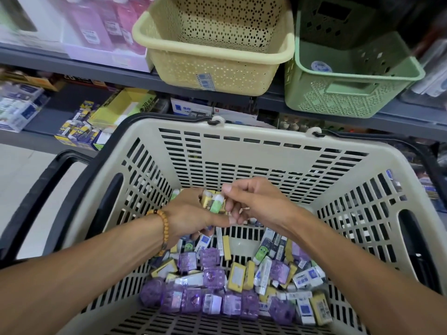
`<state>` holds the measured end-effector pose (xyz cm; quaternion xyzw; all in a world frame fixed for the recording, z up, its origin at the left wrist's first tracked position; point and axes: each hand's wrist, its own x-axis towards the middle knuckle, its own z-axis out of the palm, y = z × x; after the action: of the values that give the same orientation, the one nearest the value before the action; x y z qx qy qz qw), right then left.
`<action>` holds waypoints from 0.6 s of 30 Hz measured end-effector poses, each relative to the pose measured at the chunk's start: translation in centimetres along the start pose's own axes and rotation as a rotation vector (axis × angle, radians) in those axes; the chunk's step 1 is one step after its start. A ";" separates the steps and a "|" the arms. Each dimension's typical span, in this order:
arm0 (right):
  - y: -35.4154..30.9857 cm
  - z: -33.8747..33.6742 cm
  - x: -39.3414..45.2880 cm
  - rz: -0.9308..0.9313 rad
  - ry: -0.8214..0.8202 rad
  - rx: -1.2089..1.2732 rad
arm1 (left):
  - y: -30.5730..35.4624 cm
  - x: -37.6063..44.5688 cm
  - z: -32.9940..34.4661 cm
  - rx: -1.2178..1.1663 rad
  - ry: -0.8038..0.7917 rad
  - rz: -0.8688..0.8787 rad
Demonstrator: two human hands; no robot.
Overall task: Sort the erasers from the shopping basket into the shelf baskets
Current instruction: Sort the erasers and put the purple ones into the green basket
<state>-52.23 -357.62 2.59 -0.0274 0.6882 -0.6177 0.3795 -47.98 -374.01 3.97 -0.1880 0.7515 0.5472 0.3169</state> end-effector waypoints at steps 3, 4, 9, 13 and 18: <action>0.0 0.1 -0.1 0.009 -0.036 -0.057 | 0.2 -0.2 0.0 -0.003 -0.014 -0.005; 0.1 0.0 0.0 0.016 -0.045 -0.068 | 0.2 -0.3 0.0 -0.009 -0.026 -0.013; 1.4 -1.2 1.1 0.069 0.017 0.145 | -1.4 -2.1 -0.9 -0.130 -0.016 -0.185; 2.9 1.3 4.0 0.151 0.129 -0.028 | -3.3 -4.0 -2.2 -0.200 0.049 -0.321; 2.6 5.3 8.2 0.117 0.114 -0.049 | -3.8 -5.1 -3.4 -0.235 0.158 -0.270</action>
<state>-53.96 -365.59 -3.45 0.0386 0.7239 -0.5781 0.3746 -42.76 -378.79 5.47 -0.3650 0.6729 0.5674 0.3034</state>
